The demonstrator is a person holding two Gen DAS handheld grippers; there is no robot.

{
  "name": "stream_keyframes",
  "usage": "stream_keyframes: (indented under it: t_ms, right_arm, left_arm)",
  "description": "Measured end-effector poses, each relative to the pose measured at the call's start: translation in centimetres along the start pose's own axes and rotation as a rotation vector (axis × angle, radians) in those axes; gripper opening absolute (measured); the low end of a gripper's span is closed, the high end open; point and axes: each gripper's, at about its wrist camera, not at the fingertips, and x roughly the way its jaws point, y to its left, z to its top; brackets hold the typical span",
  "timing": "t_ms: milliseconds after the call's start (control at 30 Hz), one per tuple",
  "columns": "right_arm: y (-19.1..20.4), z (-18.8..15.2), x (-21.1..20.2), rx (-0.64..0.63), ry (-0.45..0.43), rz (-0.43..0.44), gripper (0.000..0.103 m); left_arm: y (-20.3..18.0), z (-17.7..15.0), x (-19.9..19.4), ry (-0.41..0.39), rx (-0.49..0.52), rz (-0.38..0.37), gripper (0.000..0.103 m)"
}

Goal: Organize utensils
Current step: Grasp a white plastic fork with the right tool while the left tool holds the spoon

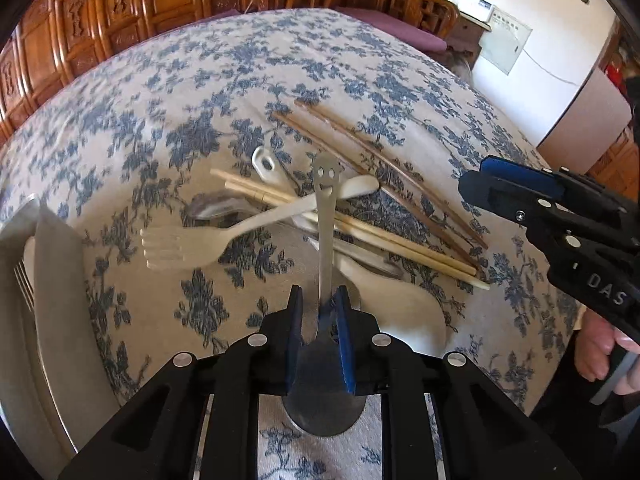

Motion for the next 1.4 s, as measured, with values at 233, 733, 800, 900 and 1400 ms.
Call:
stream_keyframes:
  t_ms: [233, 733, 800, 900, 1400]
  right_arm:
    - [-0.1, 0.1, -0.1, 0.009, -0.007, 0.002, 0.039]
    - [3.0, 1.0, 1.8, -0.075, 0.038, 0.082, 0.039]
    - [3.8, 1.1, 2.5, -0.103, 0.055, 0.105, 0.038]
    - [5.2, 1.3, 3.4, -0.161, 0.068, 0.123, 0.038]
    - [12.4, 4.1, 7.4, -0.47, 0.159, 0.213, 0.038]
  left_arm:
    - [-0.7, 0.5, 0.4, 0.003, 0.06, 0.058, 0.005]
    - [2.2, -2.6, -6.9, -0.154, -0.01, 0.048, 0.005]
    - [3.1, -2.7, -7.9, -0.181, -0.027, 0.046, 0.005]
    - [4.1, -2.9, -8.6, -0.207, -0.042, 0.056, 0.005]
    - [7.2, -3.3, -12.0, -0.296, -0.115, 0.036, 0.005]
